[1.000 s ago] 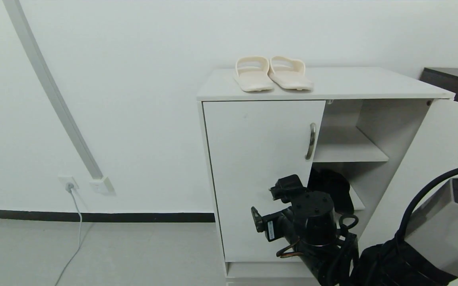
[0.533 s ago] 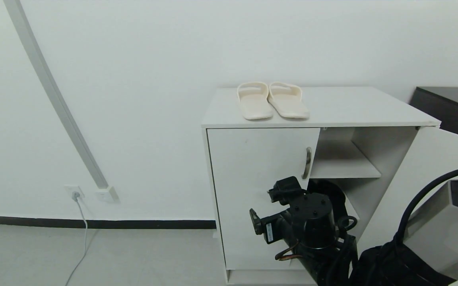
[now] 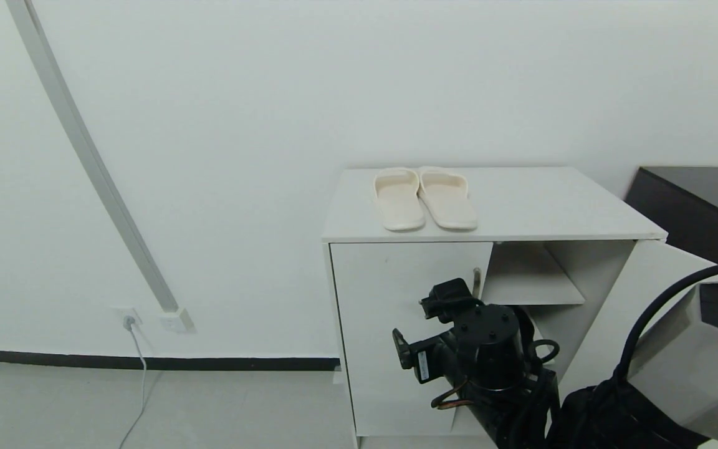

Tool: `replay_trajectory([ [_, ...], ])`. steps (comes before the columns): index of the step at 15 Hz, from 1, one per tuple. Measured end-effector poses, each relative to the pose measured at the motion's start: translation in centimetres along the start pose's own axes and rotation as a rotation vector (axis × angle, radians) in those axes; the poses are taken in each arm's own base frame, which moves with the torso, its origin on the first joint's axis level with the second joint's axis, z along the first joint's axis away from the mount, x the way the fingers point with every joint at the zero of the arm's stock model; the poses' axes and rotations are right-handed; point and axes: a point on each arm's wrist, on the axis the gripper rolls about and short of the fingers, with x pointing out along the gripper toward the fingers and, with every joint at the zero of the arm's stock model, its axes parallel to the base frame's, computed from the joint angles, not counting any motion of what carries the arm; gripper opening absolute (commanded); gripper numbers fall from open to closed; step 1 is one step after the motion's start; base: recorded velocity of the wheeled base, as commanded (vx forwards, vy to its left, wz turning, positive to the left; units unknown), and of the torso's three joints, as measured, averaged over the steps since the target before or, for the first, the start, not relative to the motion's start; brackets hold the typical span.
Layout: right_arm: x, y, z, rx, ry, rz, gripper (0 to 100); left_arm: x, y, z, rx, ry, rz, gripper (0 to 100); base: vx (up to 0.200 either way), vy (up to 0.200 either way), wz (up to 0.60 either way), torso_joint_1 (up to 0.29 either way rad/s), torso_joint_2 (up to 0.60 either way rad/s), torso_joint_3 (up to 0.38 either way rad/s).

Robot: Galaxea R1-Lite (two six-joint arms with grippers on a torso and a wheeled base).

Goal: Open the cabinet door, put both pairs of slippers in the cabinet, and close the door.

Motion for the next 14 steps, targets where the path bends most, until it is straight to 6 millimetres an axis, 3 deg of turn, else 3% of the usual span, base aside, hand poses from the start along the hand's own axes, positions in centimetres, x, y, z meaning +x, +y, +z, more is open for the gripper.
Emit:
replay_trajectory([
  [9,0.05,0.01,-0.11,-0.001,0.001,-0.003,100,0.0,0.0,0.01,0.0,-0.001,0.0,0,0.0,0.0,0.0,0.251,-0.57,-0.325],
  [14,-0.17,-0.06,0.5,-0.008,-0.067,0.001,100,0.0,0.0,0.0,0.001,0.0,0.0,0,0.0,0.0,0.0,0.191,-0.41,-0.226],
])
